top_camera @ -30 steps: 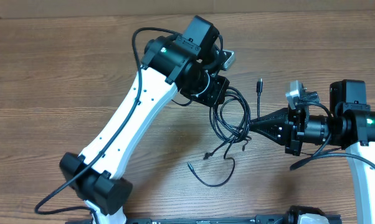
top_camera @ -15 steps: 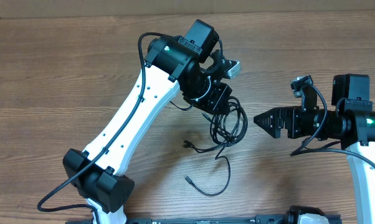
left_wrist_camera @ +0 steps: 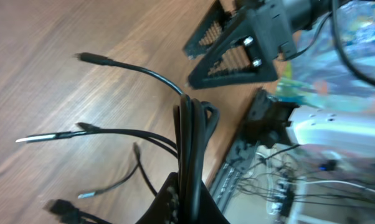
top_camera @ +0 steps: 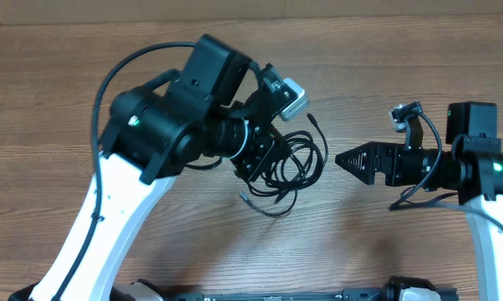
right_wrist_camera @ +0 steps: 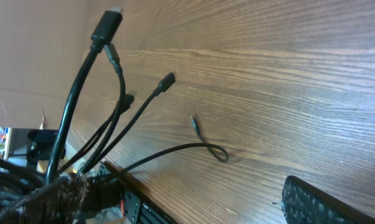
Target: Untangle cables
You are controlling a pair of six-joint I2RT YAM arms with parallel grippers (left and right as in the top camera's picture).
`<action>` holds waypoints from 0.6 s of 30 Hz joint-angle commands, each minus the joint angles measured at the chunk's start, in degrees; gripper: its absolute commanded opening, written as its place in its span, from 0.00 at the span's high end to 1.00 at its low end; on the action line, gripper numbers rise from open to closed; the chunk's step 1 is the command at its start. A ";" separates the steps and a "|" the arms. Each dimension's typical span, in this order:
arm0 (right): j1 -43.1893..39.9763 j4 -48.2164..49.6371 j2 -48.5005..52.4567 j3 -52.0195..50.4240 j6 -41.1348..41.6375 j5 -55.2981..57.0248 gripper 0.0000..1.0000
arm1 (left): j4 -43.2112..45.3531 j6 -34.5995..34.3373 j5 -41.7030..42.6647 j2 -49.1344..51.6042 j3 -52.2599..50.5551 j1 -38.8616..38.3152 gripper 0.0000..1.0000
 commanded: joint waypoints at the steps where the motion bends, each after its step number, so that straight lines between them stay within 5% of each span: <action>1: -0.07 1.73 -7.93 0.26 11.47 10.29 0.00 | 0.02 0.17 -8.20 -2.80 0.79 -0.07 0.96; 5: -0.07 2.75 -13.38 0.31 19.65 17.55 0.00 | 0.28 -2.23 -8.63 -2.78 0.79 -0.04 0.96; 12: -0.07 4.11 -20.33 0.63 19.43 17.46 0.00 | 5.05 -1.33 3.58 -2.56 0.74 -0.72 0.96; 18: -0.07 3.39 -20.26 0.61 17.16 18.36 0.00 | 5.97 0.15 1.49 -1.92 0.72 -5.20 0.96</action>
